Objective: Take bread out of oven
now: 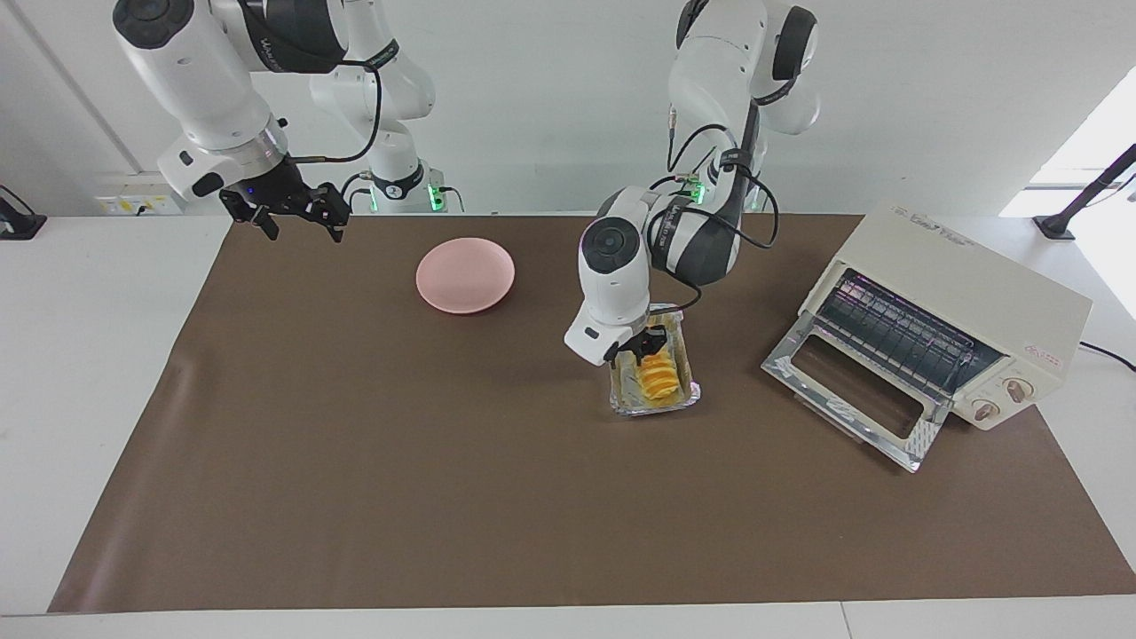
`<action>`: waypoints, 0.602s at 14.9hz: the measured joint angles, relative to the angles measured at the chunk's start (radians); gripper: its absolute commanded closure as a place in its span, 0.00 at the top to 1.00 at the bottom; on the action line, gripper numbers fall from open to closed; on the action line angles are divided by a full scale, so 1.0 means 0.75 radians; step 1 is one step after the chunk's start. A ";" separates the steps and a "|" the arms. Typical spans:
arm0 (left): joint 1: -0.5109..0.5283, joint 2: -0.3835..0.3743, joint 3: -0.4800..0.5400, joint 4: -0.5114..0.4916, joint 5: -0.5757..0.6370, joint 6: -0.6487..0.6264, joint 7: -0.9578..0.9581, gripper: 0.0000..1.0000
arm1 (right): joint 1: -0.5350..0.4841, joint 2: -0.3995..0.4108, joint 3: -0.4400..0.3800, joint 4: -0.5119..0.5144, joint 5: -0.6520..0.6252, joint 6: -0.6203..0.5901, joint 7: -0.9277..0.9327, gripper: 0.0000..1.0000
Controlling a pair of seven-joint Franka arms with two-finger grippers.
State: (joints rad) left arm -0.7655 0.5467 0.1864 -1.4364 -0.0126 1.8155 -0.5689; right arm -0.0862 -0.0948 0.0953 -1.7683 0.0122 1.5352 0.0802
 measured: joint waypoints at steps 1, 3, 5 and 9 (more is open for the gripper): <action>0.003 -0.004 0.014 0.007 0.000 -0.007 0.000 1.00 | 0.000 0.000 0.000 0.000 0.000 0.000 0.000 1.00; 0.039 -0.039 0.053 0.025 0.000 -0.030 0.001 1.00 | 0.000 0.000 0.000 0.000 0.000 0.000 0.000 1.00; 0.141 -0.132 0.067 0.042 0.000 -0.123 0.052 1.00 | 0.000 0.000 0.000 0.000 0.000 0.000 0.000 1.00; 0.356 -0.347 0.073 0.043 -0.001 -0.339 0.267 1.00 | 0.000 -0.001 0.000 0.000 0.000 0.000 -0.004 1.00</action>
State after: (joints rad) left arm -0.4983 0.2864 0.2415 -1.4041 -0.0133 1.5612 -0.3687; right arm -0.0859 -0.0955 0.0956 -1.7681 0.0122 1.5352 0.0775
